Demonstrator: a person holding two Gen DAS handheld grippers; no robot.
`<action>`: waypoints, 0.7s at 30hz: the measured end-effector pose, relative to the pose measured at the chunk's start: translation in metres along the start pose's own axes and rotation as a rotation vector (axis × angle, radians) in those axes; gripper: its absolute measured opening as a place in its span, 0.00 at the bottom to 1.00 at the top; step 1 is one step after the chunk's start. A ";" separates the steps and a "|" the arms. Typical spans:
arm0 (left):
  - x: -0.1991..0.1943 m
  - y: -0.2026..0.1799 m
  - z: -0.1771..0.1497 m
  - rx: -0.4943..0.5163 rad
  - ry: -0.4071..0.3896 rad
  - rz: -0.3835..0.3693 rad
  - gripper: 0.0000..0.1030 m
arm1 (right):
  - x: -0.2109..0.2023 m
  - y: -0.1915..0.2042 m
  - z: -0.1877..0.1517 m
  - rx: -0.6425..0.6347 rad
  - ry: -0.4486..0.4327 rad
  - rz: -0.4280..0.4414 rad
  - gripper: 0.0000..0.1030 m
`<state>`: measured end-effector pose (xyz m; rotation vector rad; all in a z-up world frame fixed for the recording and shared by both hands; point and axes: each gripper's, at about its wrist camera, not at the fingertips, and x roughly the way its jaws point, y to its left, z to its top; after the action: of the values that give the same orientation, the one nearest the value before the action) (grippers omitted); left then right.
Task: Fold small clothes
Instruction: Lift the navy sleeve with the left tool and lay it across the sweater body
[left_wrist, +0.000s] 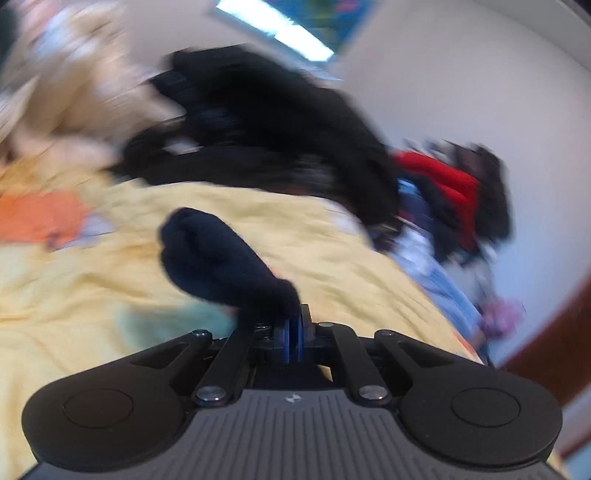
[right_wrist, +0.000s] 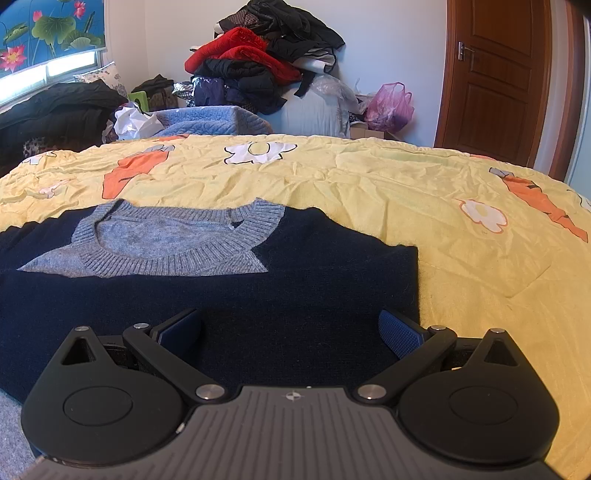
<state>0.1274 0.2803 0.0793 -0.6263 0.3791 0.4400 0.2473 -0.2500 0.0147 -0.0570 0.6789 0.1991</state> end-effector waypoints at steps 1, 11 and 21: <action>-0.007 -0.032 -0.016 0.082 0.004 -0.054 0.03 | 0.000 0.000 0.000 0.002 -0.001 0.002 1.00; -0.028 -0.219 -0.237 0.774 0.251 -0.267 0.05 | -0.002 -0.007 0.000 0.044 -0.016 0.034 1.00; -0.081 -0.157 -0.205 0.608 0.103 -0.383 0.84 | -0.004 -0.011 -0.001 0.070 -0.027 0.056 1.00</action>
<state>0.0963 0.0147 0.0382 -0.1175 0.4529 -0.0826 0.2459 -0.2616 0.0165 0.0317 0.6606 0.2290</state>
